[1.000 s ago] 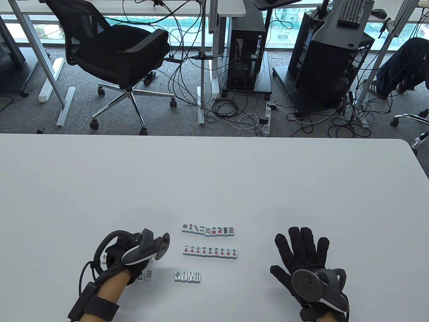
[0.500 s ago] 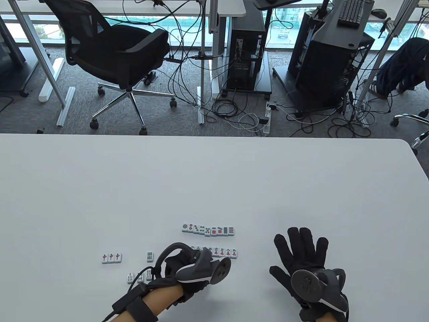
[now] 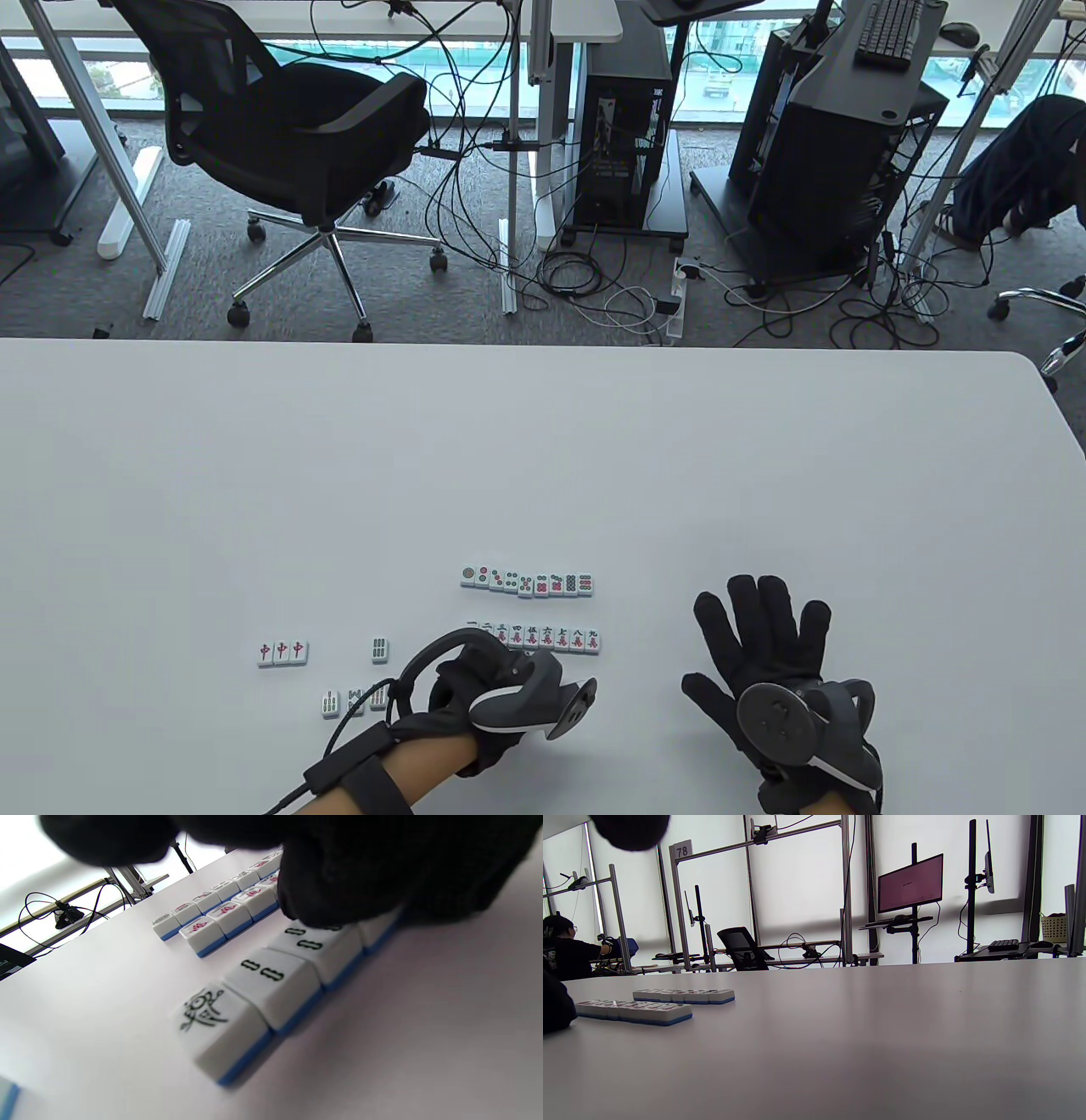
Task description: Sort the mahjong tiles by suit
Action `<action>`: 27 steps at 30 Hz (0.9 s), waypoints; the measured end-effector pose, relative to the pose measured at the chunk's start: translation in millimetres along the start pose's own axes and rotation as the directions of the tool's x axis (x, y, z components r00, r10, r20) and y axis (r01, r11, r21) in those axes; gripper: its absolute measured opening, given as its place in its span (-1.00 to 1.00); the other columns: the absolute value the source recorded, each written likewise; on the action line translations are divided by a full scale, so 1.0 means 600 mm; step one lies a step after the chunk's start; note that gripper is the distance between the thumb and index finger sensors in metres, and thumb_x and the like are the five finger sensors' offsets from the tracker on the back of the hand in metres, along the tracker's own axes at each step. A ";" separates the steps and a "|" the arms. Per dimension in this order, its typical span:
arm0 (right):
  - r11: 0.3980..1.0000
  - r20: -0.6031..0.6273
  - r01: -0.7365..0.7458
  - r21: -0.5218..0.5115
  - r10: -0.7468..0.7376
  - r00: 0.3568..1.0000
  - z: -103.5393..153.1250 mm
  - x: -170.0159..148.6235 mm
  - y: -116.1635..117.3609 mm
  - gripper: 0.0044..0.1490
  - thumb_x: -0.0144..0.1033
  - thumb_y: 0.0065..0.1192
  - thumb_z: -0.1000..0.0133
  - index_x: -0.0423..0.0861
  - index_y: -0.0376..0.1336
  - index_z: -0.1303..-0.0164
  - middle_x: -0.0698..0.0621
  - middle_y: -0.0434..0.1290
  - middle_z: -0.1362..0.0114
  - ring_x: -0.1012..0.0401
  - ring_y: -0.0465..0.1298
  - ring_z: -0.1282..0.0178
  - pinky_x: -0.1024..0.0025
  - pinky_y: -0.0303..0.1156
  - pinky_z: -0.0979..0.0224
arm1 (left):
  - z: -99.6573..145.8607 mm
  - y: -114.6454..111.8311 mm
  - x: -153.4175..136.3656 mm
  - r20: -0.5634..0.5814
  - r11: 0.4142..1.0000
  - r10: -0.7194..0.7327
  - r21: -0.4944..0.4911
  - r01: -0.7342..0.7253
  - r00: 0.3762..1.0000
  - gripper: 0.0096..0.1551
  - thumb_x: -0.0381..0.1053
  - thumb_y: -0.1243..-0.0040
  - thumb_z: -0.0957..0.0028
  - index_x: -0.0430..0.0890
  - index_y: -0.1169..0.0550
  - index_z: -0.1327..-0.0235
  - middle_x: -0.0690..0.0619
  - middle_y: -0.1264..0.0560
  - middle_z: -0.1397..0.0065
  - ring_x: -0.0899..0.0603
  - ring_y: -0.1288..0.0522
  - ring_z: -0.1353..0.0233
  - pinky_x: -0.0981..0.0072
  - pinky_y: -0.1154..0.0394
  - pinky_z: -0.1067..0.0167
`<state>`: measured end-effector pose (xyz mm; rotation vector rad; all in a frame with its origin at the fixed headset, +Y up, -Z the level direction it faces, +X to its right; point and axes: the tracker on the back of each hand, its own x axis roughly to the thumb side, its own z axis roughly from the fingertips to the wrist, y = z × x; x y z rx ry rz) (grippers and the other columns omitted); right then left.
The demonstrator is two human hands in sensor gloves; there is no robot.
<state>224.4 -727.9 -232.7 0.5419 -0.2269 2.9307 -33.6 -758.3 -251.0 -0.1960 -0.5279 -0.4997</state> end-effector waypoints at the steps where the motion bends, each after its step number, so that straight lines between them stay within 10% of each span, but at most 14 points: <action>1: 1.000 0.000 -0.001 0.000 0.001 1.000 0.000 0.000 0.000 0.03 0.30 -0.10 -0.13 0.21 -0.43 -0.62 -0.08 -0.43 -0.75 -0.12 -0.48 -0.67 -0.40 -0.48 -0.54 | 0.004 0.002 -0.004 -0.004 1.000 0.000 0.009 0.000 1.000 -0.23 0.35 -0.38 0.40 -0.08 -0.66 -0.01 0.30 -0.71 0.48 0.09 -0.61 0.62 0.18 -0.64 0.30; 17: 1.000 -0.009 -0.008 0.010 0.008 1.000 0.000 -0.001 0.001 0.03 0.30 -0.10 -0.13 0.21 -0.43 -0.62 -0.08 -0.43 -0.75 -0.12 -0.47 -0.67 -0.40 -0.48 -0.54 | 0.072 -0.036 -0.211 -0.360 0.993 0.110 0.011 -0.114 0.926 -0.30 0.24 -0.41 0.36 -0.04 -0.64 -0.05 0.27 -0.72 0.42 0.06 -0.64 0.56 0.14 -0.64 0.23; 27: 1.000 -0.014 -0.017 0.026 0.017 1.000 -0.002 -0.002 0.005 0.03 0.30 -0.10 -0.13 0.21 -0.43 -0.62 -0.08 -0.42 -0.75 -0.12 -0.47 -0.67 -0.40 -0.47 -0.54 | 0.050 -0.110 -0.222 -0.342 0.977 0.153 -0.092 -0.195 0.927 -0.25 0.28 -0.39 0.37 -0.01 -0.61 -0.11 0.29 -0.71 0.44 0.07 -0.63 0.58 0.16 -0.64 0.24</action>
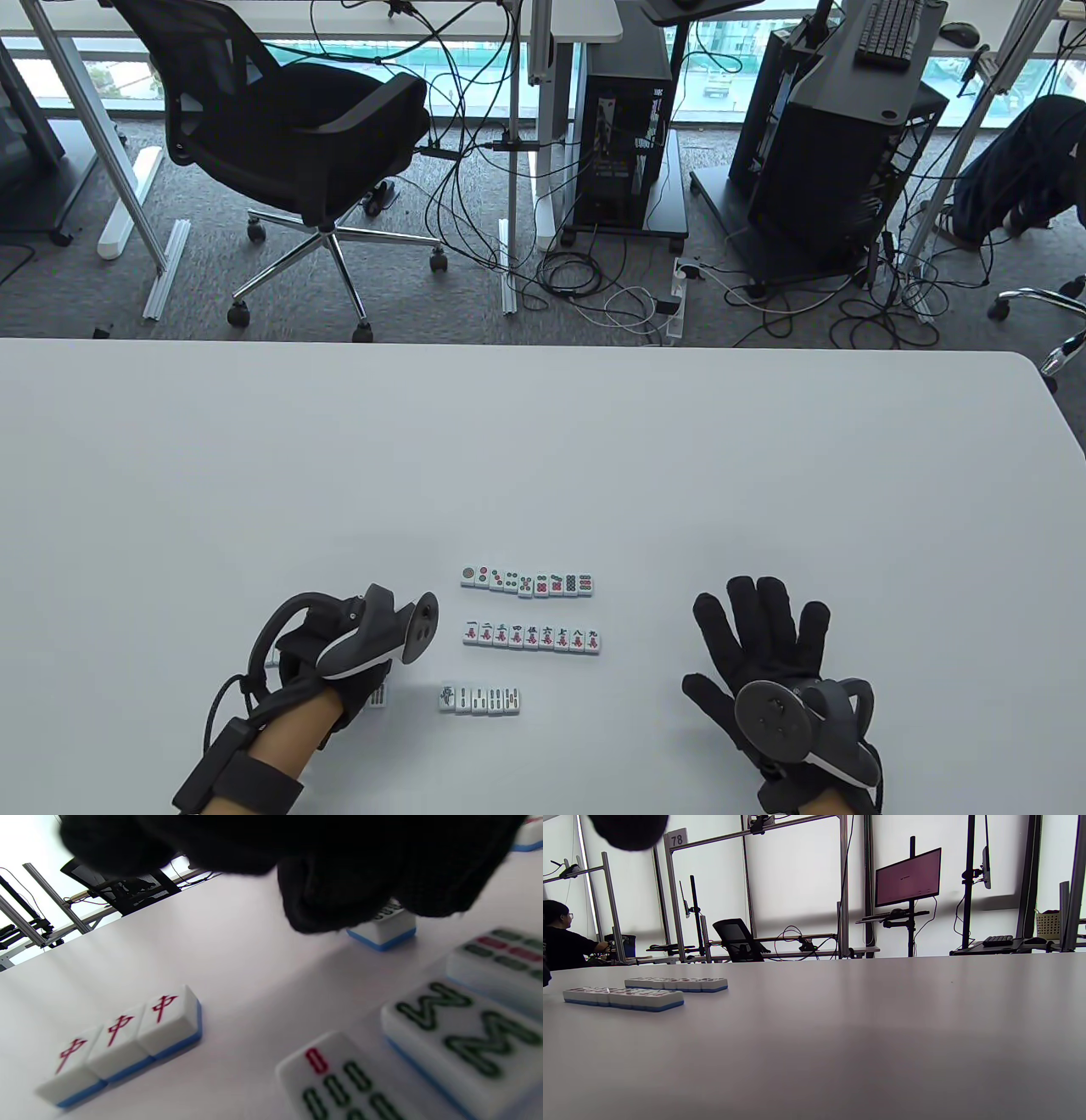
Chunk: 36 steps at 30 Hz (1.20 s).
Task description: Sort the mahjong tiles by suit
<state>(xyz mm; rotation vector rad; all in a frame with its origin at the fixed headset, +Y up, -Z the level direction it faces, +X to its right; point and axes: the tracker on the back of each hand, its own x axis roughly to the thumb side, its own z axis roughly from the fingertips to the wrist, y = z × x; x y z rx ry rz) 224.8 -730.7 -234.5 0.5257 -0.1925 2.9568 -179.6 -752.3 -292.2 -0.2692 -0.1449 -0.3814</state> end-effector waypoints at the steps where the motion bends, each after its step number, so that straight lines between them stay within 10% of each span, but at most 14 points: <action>1: 1.000 -0.001 -0.001 0.002 0.001 1.000 0.000 0.000 0.000 0.03 0.30 -0.10 -0.13 0.21 -0.43 -0.62 -0.08 -0.42 -0.75 -0.12 -0.47 -0.67 -0.40 -0.47 -0.54 | -0.005 -0.005 0.002 0.003 1.000 -0.001 -0.011 0.001 1.000 -0.27 0.27 -0.39 0.36 -0.02 -0.62 -0.09 0.29 -0.71 0.45 0.07 -0.63 0.58 0.16 -0.64 0.25; 10: 1.000 -0.001 0.014 -0.002 -0.014 1.000 -0.001 -0.002 0.000 0.03 0.30 -0.10 -0.13 0.21 -0.43 -0.62 -0.07 -0.43 -0.75 -0.11 -0.48 -0.67 -0.40 -0.48 -0.55 | -0.015 -0.006 0.012 0.014 1.000 -0.008 -0.018 0.008 1.000 -0.27 0.26 -0.38 0.35 -0.17 -0.64 0.03 0.30 -0.70 0.48 0.08 -0.62 0.61 0.17 -0.64 0.28; 22: 1.000 0.003 0.026 -0.008 -0.026 1.000 -0.001 -0.002 0.000 0.03 0.30 -0.10 -0.13 0.21 -0.43 -0.62 -0.07 -0.43 -0.75 -0.11 -0.48 -0.67 -0.40 -0.48 -0.55 | 0.022 0.113 0.144 0.233 0.973 0.111 0.173 -0.154 0.966 -0.25 0.34 -0.36 0.34 -0.19 -0.66 0.09 0.32 -0.70 0.52 0.10 -0.61 0.65 0.19 -0.65 0.32; 36: 0.999 0.011 0.037 -0.011 -0.037 0.999 0.000 -0.002 0.001 0.03 0.30 -0.10 -0.14 0.21 -0.43 -0.62 -0.07 -0.44 -0.75 -0.11 -0.48 -0.67 -0.40 -0.48 -0.55 | 0.028 0.086 0.259 0.369 0.986 -0.106 0.157 0.050 0.923 -0.27 0.31 -0.41 0.40 -0.16 -0.68 0.11 0.33 -0.68 0.57 0.11 -0.59 0.69 0.20 -0.65 0.35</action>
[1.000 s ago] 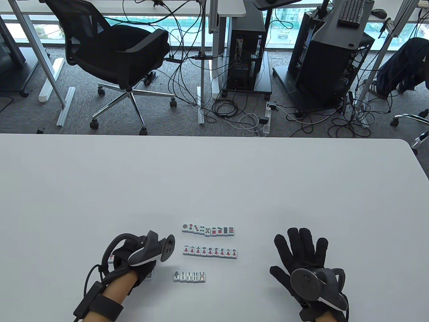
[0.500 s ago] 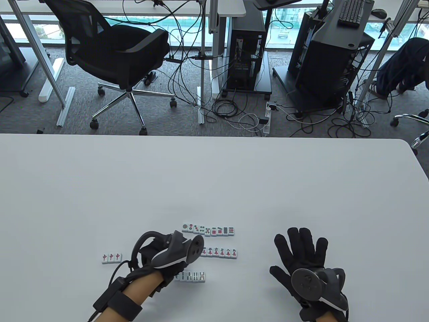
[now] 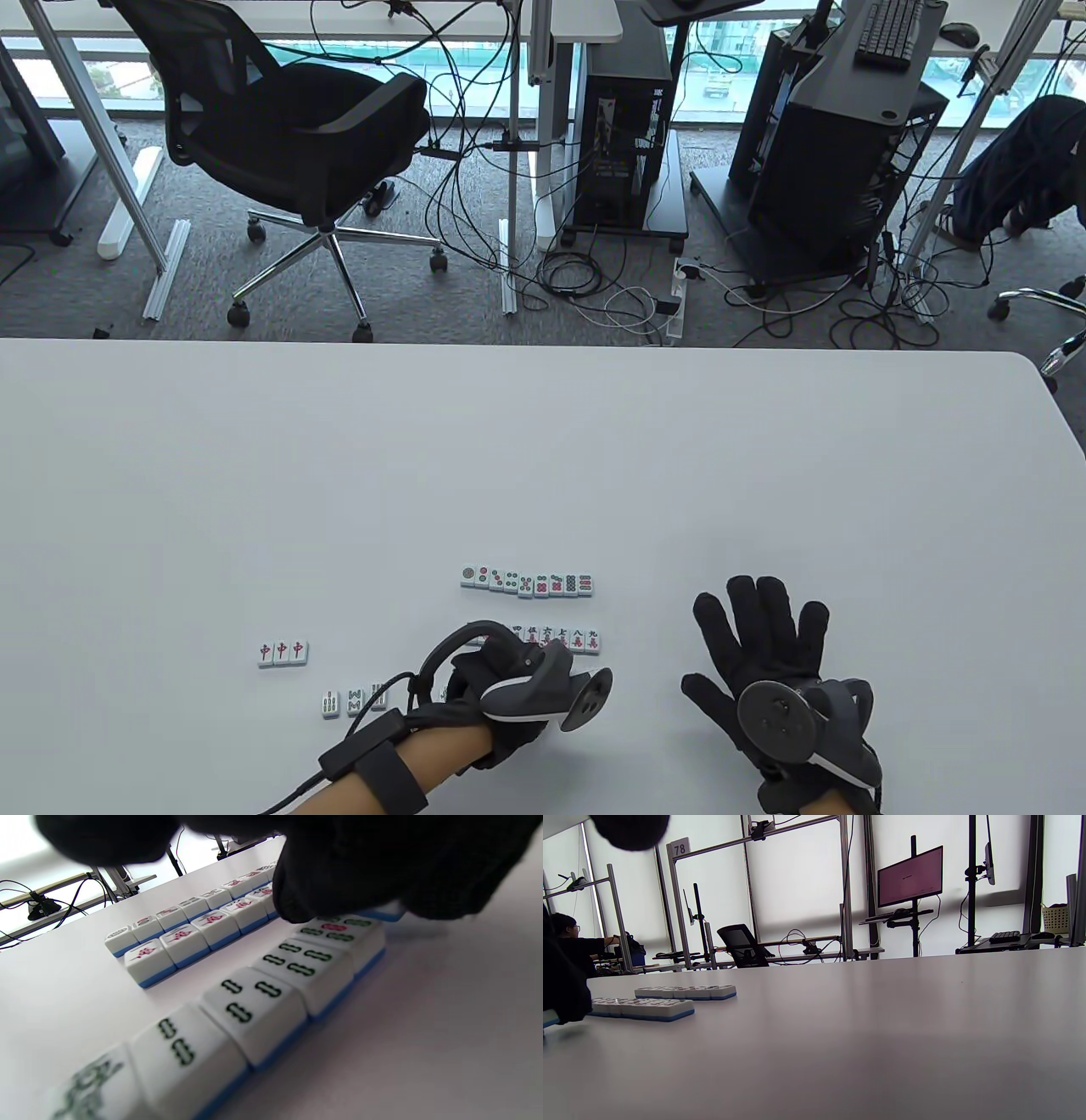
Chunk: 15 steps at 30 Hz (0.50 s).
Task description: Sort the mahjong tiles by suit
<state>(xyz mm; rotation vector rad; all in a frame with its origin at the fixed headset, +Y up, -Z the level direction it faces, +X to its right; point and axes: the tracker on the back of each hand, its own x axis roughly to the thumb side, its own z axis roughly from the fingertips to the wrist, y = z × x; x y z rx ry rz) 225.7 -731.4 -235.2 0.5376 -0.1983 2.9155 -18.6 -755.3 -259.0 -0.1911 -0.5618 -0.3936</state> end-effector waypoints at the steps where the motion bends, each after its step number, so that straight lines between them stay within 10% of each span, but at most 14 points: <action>1: 1.000 0.001 0.001 0.000 -0.001 1.000 0.000 0.000 0.000 0.03 0.30 -0.10 -0.14 0.21 -0.43 -0.62 -0.07 -0.44 -0.75 -0.11 -0.48 -0.67 -0.40 -0.48 -0.55 | 0.000 -0.003 -0.001 -0.003 1.000 -0.006 -0.004 0.006 1.000 -0.27 0.31 -0.41 0.40 -0.16 -0.68 0.10 0.33 -0.68 0.57 0.10 -0.59 0.69 0.20 -0.65 0.35; 15: 1.000 -0.004 -0.002 0.001 0.002 1.000 0.001 -0.001 0.000 0.03 0.30 -0.10 -0.13 0.21 -0.43 -0.62 -0.07 -0.44 -0.75 -0.11 -0.48 -0.67 -0.40 -0.48 -0.55 | 0.048 0.013 -0.068 -0.067 1.000 0.024 -0.018 -0.025 0.997 -0.22 0.33 -0.40 0.40 -0.09 -0.65 -0.03 0.29 -0.71 0.47 0.07 -0.63 0.59 0.15 -0.64 0.25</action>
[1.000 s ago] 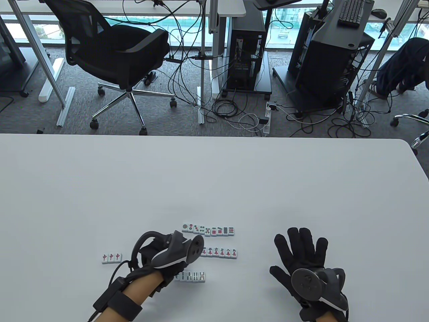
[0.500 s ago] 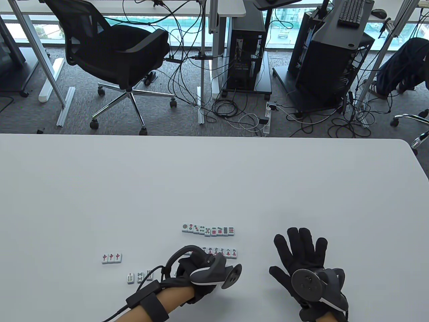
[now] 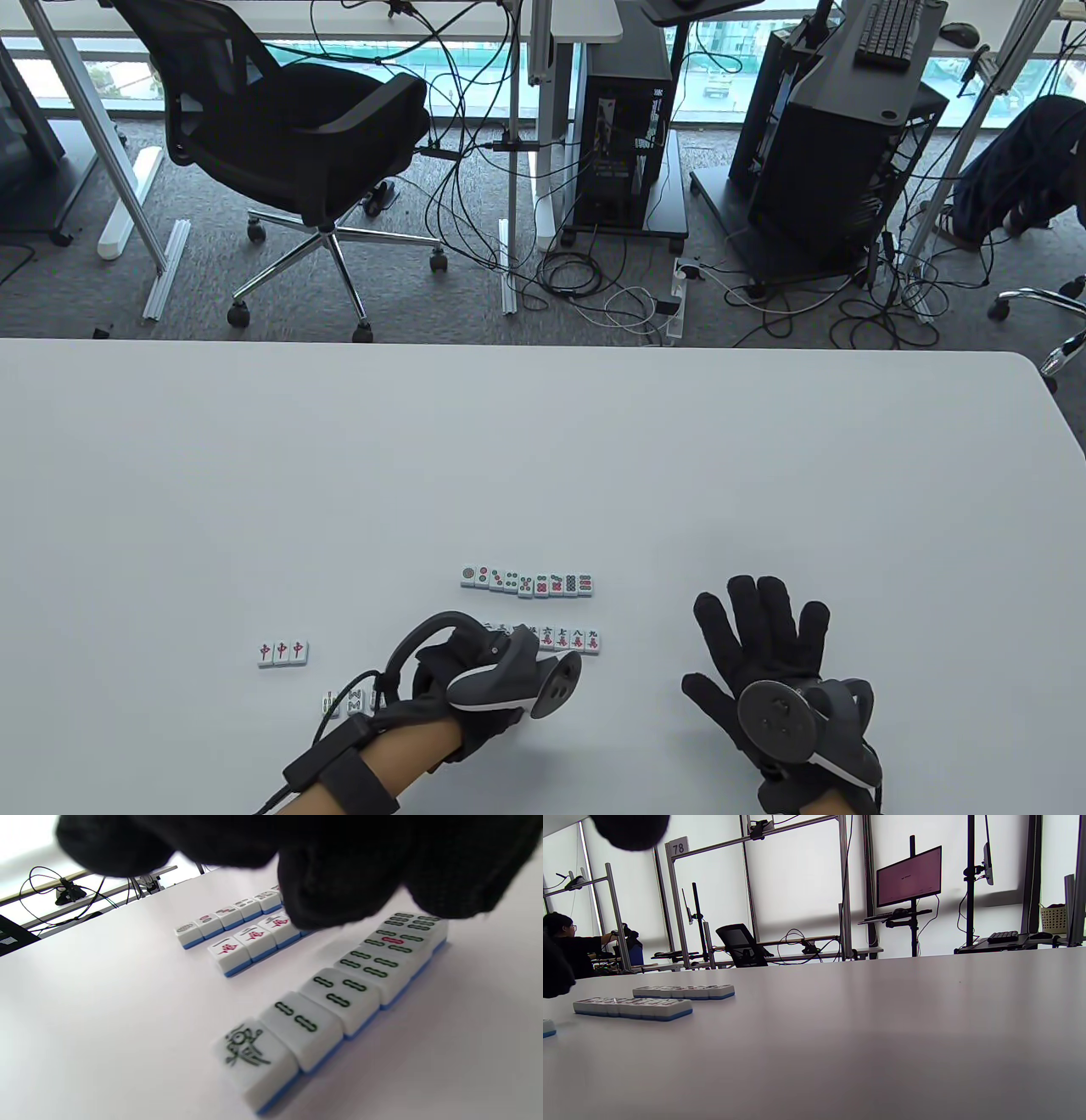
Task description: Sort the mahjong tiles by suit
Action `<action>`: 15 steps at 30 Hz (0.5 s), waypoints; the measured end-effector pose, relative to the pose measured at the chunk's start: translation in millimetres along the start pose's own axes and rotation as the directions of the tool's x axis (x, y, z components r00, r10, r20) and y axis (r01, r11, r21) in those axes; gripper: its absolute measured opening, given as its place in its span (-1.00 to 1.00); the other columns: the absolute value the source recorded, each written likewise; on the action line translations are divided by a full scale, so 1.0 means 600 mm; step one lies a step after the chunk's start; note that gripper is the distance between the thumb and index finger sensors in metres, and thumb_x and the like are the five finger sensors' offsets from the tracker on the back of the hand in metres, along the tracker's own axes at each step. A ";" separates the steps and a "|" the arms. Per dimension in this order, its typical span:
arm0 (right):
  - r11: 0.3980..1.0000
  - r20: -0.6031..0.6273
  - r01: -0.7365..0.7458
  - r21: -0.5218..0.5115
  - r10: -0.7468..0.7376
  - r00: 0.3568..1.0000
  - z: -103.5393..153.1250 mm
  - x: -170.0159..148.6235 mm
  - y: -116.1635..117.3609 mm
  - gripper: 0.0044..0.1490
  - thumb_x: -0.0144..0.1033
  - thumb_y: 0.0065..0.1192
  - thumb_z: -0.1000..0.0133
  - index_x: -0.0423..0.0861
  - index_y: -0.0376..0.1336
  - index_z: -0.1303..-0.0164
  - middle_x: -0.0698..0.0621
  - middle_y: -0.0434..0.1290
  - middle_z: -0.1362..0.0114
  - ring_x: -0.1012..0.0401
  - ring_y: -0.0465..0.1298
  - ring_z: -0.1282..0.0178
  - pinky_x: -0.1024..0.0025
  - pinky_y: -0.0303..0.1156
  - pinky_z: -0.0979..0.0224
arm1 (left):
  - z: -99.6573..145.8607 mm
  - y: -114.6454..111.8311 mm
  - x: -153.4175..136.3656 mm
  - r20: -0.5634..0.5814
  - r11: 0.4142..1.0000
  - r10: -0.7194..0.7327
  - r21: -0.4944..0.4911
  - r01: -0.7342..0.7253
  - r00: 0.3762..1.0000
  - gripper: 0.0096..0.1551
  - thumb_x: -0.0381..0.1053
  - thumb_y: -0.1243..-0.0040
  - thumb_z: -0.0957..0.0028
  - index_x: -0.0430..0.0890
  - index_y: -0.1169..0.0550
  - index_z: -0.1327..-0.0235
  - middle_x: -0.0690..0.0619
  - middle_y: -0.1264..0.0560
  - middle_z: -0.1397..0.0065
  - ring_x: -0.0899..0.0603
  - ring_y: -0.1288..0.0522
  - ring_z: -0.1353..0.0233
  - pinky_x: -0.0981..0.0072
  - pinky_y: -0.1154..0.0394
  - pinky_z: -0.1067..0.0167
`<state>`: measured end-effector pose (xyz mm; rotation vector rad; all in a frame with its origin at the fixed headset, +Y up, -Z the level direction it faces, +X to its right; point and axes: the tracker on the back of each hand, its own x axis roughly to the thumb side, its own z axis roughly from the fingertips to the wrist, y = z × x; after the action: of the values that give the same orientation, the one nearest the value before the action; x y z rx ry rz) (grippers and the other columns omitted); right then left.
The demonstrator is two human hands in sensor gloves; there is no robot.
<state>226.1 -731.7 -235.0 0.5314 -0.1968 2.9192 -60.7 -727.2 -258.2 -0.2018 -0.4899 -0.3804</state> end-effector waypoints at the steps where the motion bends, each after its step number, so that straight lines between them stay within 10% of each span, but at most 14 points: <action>1: 1.000 0.000 0.000 0.000 0.000 1.000 0.000 0.000 0.000 0.03 0.30 -0.10 -0.13 0.21 -0.43 -0.62 -0.07 -0.44 -0.75 -0.11 -0.48 -0.67 -0.40 -0.48 -0.55 | 0.007 0.001 -0.008 -0.013 1.000 -0.011 0.005 0.011 1.000 -0.22 0.33 -0.40 0.40 -0.08 -0.65 -0.03 0.29 -0.71 0.47 0.07 -0.63 0.59 0.15 -0.64 0.25; 15: 1.000 0.002 -0.019 0.010 0.019 1.000 0.000 0.002 0.001 0.04 0.31 -0.09 -0.13 0.21 -0.43 -0.62 -0.07 -0.44 -0.75 -0.11 -0.48 -0.67 -0.40 -0.48 -0.55 | 0.131 -0.065 -0.165 -0.284 0.999 -0.045 -0.040 0.035 0.958 -0.24 0.27 -0.42 0.40 -0.05 -0.63 -0.07 0.29 -0.71 0.43 0.06 -0.64 0.55 0.14 -0.64 0.20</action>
<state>224.8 -731.8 -234.8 0.5361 -0.1887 2.9402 -190.0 -710.7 -235.4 -0.1674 -0.2028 -0.4498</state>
